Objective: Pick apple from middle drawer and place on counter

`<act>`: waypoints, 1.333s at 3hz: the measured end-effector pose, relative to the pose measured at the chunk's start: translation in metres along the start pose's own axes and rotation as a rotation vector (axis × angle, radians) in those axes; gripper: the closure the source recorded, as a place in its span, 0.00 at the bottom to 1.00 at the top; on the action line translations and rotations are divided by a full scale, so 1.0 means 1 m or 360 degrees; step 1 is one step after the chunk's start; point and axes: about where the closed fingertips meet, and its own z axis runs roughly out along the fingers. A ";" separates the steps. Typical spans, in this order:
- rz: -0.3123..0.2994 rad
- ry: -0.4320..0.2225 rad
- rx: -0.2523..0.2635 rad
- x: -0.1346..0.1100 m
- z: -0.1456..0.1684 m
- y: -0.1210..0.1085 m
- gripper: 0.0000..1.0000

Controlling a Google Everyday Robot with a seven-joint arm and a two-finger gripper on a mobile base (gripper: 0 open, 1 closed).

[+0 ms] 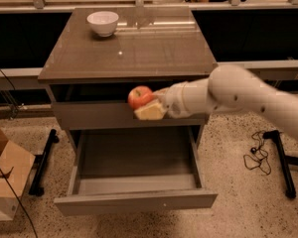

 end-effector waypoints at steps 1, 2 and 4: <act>-0.0115 0.0013 0.0084 -0.061 -0.036 -0.032 1.00; -0.0153 0.0008 0.0155 -0.100 -0.039 -0.071 1.00; -0.0041 -0.0104 0.0180 -0.107 0.000 -0.146 0.86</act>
Offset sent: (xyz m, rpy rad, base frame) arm 0.1440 -0.0294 0.1371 -0.0912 -0.1605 -0.0739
